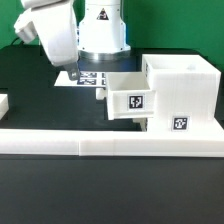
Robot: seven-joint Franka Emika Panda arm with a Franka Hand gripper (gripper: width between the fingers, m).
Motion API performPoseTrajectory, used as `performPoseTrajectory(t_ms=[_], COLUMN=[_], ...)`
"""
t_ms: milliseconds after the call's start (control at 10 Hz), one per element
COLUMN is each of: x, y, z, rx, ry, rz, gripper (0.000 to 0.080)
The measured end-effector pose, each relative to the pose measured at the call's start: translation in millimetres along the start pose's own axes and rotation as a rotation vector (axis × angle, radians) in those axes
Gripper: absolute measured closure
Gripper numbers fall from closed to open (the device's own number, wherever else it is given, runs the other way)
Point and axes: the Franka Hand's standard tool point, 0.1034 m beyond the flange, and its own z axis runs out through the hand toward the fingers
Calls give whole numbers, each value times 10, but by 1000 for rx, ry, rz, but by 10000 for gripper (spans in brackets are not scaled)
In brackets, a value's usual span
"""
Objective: Assemble drawer
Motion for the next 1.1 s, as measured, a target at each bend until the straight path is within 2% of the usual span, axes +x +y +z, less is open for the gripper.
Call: performPoseTrajectory(t_ms=[100, 300, 800, 1100], x=[96, 196, 367, 528], y=[-17, -170, -67, -26], z=[139, 377, 422, 512], rx=[4, 16, 19, 21], ry=[7, 8, -15, -12], rz=[7, 45, 161, 141], gripper=[150, 150, 150, 150])
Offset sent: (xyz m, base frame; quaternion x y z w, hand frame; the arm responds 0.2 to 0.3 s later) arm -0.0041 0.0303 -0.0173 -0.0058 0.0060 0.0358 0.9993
